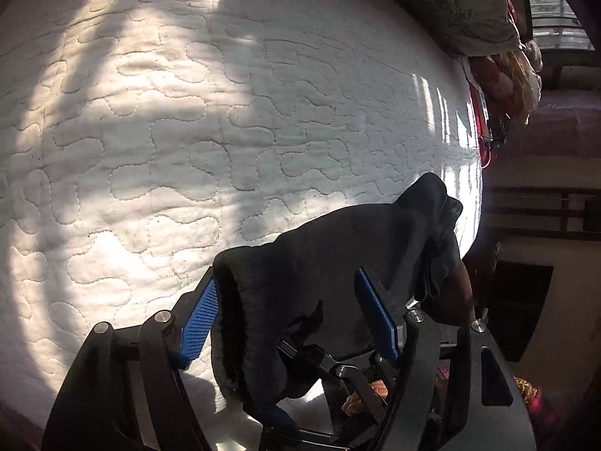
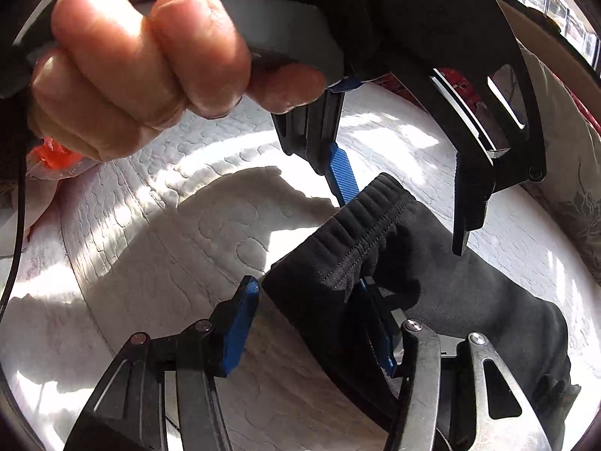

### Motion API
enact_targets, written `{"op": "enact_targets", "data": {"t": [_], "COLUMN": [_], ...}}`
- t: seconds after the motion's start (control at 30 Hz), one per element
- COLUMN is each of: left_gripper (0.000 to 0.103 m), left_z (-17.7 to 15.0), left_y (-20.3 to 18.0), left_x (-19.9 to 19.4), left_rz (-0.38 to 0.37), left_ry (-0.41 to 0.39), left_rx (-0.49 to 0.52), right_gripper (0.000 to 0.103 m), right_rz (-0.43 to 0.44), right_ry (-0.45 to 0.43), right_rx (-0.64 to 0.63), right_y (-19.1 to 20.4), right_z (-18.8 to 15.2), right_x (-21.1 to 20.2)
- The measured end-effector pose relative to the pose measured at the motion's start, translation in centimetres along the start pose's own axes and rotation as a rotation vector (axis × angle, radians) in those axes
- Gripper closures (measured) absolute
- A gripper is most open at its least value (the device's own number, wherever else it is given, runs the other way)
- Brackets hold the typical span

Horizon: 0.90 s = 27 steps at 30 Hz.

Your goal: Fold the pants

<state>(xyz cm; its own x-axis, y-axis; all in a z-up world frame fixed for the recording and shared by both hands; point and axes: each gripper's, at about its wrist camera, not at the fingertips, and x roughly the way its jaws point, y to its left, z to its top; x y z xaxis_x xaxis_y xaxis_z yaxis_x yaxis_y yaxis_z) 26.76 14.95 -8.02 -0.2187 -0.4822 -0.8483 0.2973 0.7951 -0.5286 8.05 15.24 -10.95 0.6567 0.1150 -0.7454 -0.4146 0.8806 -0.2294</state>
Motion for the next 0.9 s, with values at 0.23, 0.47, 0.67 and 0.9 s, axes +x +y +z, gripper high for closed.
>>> {"op": "enact_targets", "data": {"t": [0.23, 0.47, 0.67, 0.9], "left_gripper": [0.074, 0.078, 0.079, 0.079], "left_z": [-1.8, -3.9, -5.1, -4.7], "left_y": [1.5, 0.8, -1.7, -6.3], "left_x": [-1.2, -1.6, -1.6, -1.9], "left_rz": [-0.079, -0.196, -0.220, -0.210], "left_ry": [-0.106, -0.194, -0.222, -0.210], "left_rx": [-0.105, -0.192, -0.251, -0.291], "right_gripper": [0.079, 0.080, 0.080, 0.080], "right_rz": [0.099, 0.193, 0.259, 0.317], "right_ry": [-0.025, -0.042, -0.034, -0.055], "right_rx": [0.062, 0.160, 0.232, 0.321], "right_y": [-3.3, -6.9, -9.3, -12.9], "right_z": [0.2, -0.4, -1.3, -2.2], "right_x": [-1.4, -4.1, -5.3, -8.2]}}
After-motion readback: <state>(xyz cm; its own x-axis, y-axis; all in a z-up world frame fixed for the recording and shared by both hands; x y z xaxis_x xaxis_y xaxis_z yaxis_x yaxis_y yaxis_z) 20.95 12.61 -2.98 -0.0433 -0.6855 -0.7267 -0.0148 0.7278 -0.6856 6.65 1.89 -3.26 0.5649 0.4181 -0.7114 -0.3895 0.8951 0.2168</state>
